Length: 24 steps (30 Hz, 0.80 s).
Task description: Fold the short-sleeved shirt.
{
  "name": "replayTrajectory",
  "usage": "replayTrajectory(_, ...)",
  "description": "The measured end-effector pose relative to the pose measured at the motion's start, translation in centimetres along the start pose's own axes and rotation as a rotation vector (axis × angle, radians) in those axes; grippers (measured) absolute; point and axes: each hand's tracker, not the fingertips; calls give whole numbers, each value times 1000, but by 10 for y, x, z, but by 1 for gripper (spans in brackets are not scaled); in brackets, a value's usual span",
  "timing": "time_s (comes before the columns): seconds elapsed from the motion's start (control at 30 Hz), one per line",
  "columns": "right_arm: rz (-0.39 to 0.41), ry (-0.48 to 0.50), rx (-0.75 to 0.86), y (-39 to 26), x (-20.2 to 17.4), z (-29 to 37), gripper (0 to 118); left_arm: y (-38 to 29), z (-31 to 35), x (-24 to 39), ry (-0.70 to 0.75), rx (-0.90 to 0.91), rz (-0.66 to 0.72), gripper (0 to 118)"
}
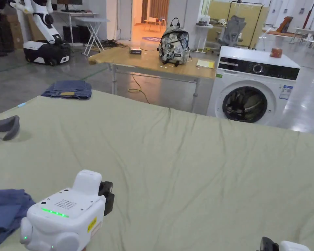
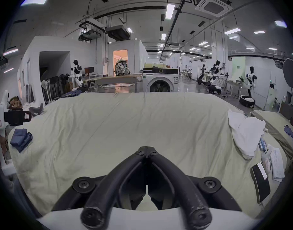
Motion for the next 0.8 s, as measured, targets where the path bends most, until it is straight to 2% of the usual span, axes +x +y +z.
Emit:
replayTrajectory(0.27,-40,-24,61,19,11,4,0,5,11,85,-3,133,-40,0)
replayTrajectory(0.33,-39,-38,94,27,11,7,0,9,13,93,5,192,-19,0)
replayTrajectory(0.5,-18,-49,152,40,10,7,0,12,14,105,10,166,-3,0)
replayTrajectory(0.7,-29,-42,198,45,10,7,0,14,14,103,21,183,-12,0)
replayTrajectory(0.8,-3,-48,224,46,7,7,0,15,17,101,37,189,-11,0)
